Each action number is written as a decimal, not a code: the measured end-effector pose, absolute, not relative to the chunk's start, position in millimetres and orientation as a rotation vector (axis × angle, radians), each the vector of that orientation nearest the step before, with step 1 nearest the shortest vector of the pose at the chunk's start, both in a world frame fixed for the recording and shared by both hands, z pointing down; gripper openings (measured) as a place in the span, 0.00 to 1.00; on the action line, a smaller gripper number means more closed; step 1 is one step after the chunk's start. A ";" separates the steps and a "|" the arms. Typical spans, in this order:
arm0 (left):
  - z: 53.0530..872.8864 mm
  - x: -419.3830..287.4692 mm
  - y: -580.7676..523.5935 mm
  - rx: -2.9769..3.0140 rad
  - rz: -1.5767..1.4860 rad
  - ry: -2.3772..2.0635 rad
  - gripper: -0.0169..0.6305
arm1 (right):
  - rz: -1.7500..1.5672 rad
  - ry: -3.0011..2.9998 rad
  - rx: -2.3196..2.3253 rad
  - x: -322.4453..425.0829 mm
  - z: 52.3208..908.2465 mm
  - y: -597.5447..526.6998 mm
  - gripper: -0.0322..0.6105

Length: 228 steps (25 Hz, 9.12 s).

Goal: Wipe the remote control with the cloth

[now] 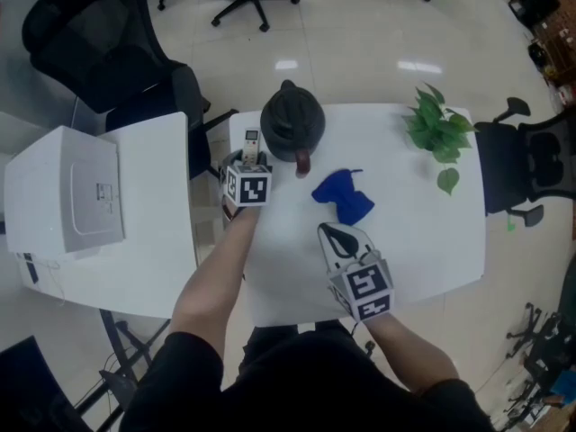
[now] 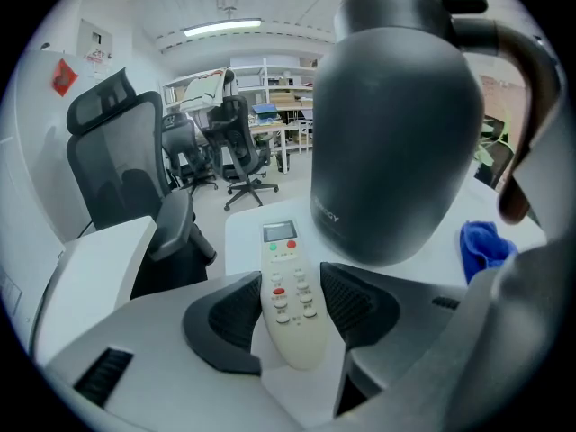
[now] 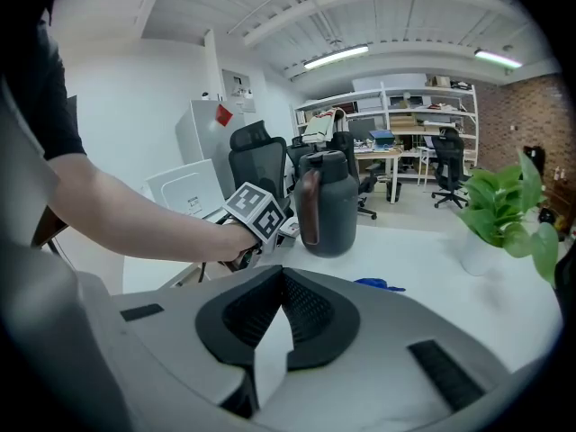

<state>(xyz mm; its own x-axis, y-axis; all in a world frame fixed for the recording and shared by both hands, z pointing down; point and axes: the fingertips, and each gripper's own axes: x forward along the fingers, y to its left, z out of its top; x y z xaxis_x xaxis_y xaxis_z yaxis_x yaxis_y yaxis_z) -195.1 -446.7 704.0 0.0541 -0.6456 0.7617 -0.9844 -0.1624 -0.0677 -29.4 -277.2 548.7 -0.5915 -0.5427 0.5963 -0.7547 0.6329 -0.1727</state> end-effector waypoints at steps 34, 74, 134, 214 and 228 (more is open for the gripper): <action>553.2 -144.9 -286.2 2.251 0.676 -1.646 0.35 | 0.359 -1.937 0.925 30.6 683.5 -349.4 0.50; 457.0 20.6 -106.1 2.690 1.105 -1.748 0.35 | 0.080 -2.530 0.350 15.1 425.5 -73.2 0.26; 369.0 -121.1 -84.8 1.899 -0.924 -0.825 0.35 | 0.267 -2.864 0.751 -51.3 375.2 -28.7 0.24; 704.3 -89.6 -77.9 1.780 0.656 -1.698 0.35 | 0.437 -2.248 0.812 104.2 566.7 -56.0 0.24; 706.2 -89.6 -71.0 1.782 0.731 -1.705 0.39 | 0.463 -2.208 0.769 92.7 592.8 -61.9 0.24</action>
